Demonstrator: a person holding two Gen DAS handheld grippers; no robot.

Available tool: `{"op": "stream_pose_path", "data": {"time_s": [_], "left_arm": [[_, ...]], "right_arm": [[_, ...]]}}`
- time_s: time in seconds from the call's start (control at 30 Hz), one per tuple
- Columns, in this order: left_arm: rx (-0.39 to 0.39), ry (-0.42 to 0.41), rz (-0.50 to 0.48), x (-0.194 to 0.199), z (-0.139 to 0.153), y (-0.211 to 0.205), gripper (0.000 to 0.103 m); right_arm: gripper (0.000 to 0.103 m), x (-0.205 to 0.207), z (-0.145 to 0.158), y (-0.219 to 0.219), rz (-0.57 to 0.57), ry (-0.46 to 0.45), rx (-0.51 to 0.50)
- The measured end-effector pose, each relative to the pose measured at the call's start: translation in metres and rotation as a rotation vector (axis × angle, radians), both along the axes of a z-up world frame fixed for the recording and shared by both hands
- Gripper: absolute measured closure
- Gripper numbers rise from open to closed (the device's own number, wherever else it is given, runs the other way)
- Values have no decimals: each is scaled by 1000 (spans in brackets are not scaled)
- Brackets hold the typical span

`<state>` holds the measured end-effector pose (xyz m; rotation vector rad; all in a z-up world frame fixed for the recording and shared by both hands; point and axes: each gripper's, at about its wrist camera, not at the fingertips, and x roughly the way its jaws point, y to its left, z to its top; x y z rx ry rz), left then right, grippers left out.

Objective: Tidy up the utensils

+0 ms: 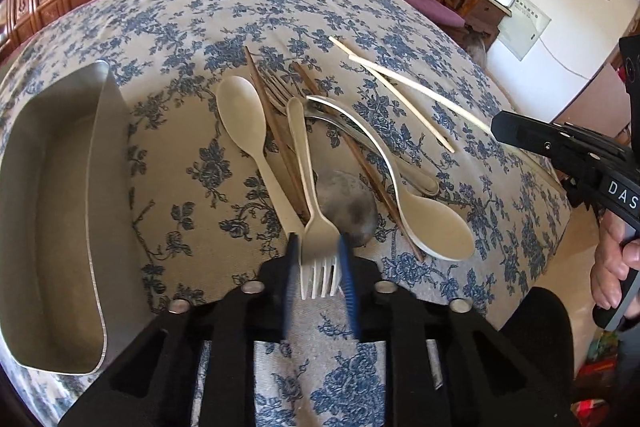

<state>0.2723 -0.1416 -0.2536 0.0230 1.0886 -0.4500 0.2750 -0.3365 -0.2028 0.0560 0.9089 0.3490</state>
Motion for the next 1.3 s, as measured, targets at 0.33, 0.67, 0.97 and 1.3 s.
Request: {"op": "stream_pose_path", "data": {"time_s": [0.33, 0.67, 0.97, 1.3], "left_arm": [[-34, -26, -11, -4, 16, -3, 101], [8, -89, -36, -14, 26, -7, 102], [0, -148, -28, -21, 59, 8, 102], [22, -204, 34, -19, 87, 63, 102]], "right_arm": [[98, -1, 5, 3, 4, -5, 6], [98, -2, 7, 5, 6, -7, 4], [98, -6, 16, 9, 14, -35, 16], [98, -15, 32, 44, 72, -74, 13]]}}
